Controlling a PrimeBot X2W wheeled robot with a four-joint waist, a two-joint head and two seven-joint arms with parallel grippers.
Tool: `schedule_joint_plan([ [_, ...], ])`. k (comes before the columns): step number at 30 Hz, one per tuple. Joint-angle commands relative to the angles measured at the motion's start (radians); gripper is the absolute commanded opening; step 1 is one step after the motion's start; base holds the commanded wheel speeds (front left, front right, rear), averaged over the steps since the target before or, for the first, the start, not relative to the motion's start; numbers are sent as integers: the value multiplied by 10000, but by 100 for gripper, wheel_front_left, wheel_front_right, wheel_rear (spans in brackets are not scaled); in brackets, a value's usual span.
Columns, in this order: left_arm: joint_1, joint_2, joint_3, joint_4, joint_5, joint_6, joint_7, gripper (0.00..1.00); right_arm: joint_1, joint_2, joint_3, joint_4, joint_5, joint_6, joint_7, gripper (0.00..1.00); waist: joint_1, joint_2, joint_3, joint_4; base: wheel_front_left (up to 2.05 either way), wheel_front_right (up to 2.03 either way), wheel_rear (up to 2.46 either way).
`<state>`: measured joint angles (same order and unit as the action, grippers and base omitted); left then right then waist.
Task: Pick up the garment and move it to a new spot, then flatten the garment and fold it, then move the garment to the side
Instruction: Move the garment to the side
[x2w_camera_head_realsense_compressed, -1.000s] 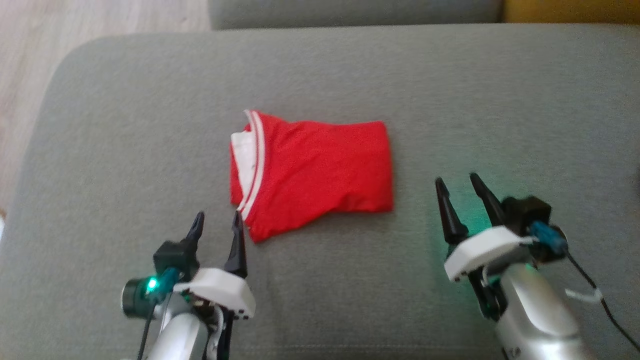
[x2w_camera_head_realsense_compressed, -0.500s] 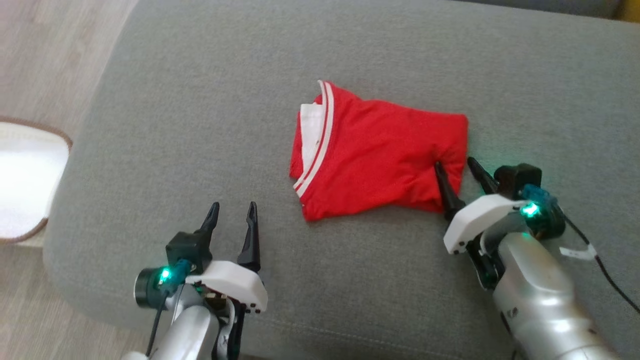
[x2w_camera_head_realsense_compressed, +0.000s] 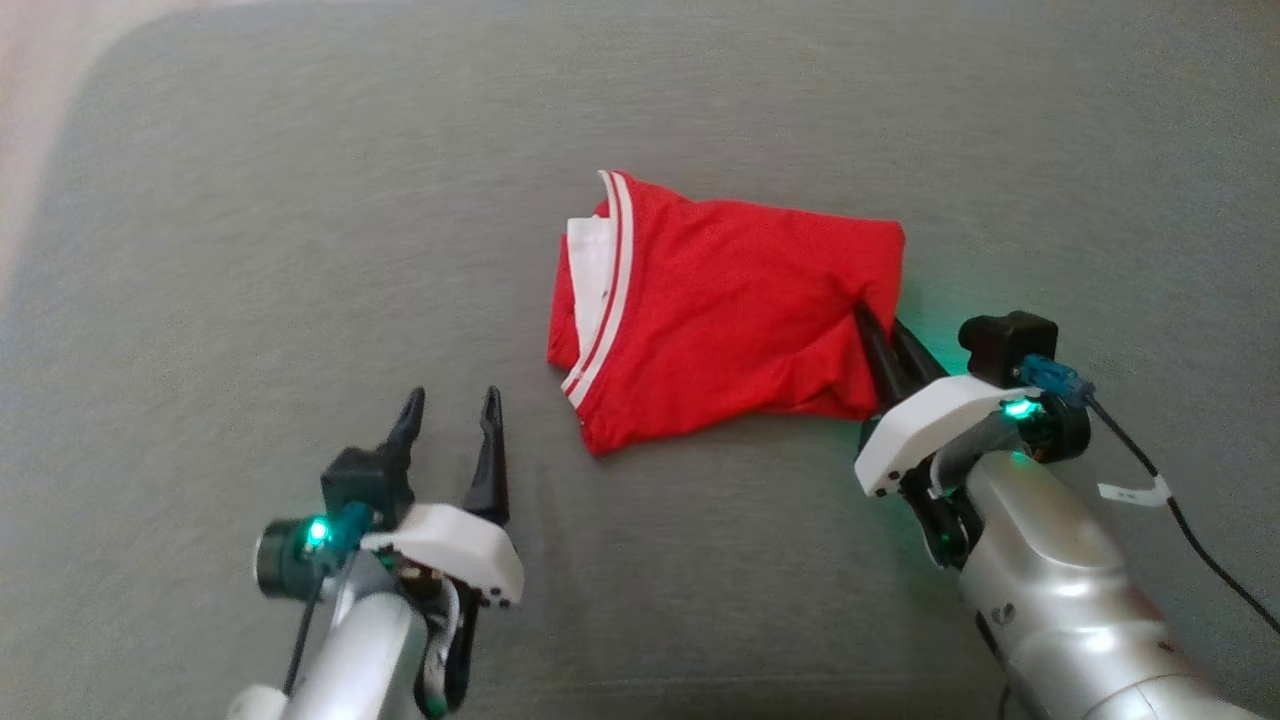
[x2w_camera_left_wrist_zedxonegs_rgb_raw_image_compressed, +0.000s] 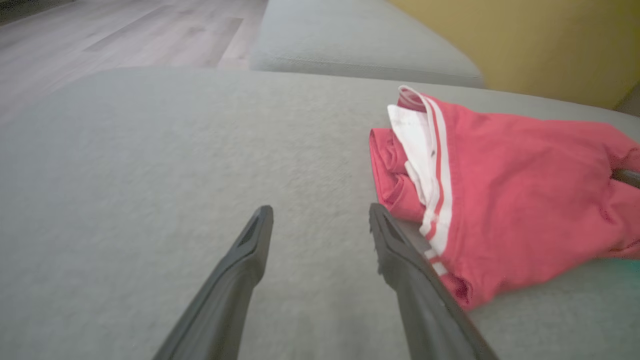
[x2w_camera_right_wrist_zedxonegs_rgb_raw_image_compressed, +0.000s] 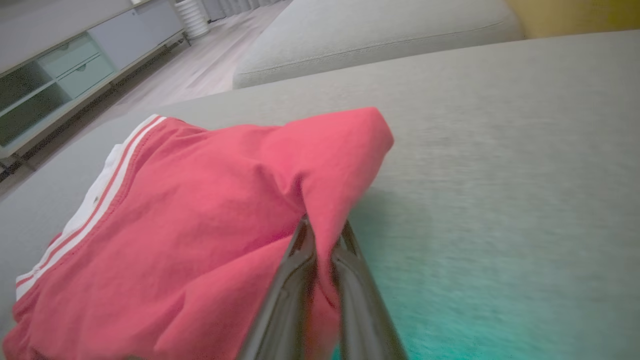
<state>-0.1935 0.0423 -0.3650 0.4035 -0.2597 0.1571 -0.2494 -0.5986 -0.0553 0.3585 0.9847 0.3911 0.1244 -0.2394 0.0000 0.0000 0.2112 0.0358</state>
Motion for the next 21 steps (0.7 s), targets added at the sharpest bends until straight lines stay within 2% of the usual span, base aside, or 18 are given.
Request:
schedule_joint_plan([
  [1, -561, 79, 451, -213, 161, -41, -124, 100, -59, 51, 283, -324, 192, 63, -177, 0, 0, 0, -18, -1727, 0, 0, 0],
  [6, -850, 79, 763, -2, 434, -192, -124, 100, -185, 51, 788, -655, 611, 63, -204, 0, 0, 0, 196, -3677, 0, 0, 0],
  [12, -1082, 79, 970, 214, 720, -417, -124, 100, -127, 51, 1032, -1104, 936, 63, -220, 0, 0, 0, 435, -5405, 0, 0, 0],
  [15, -1124, 79, 968, 312, 796, -513, -124, 100, -136, 51, 837, -1178, 753, 63, -221, 0, 0, 0, 513, -5662, 0, 0, 0],
  [21, -1139, 79, 890, 391, 818, -596, -124, 100, -603, -173, 408, -1112, 28, 63, -222, 0, 0, 0, 625, -5571, 0, 0, 0],
])
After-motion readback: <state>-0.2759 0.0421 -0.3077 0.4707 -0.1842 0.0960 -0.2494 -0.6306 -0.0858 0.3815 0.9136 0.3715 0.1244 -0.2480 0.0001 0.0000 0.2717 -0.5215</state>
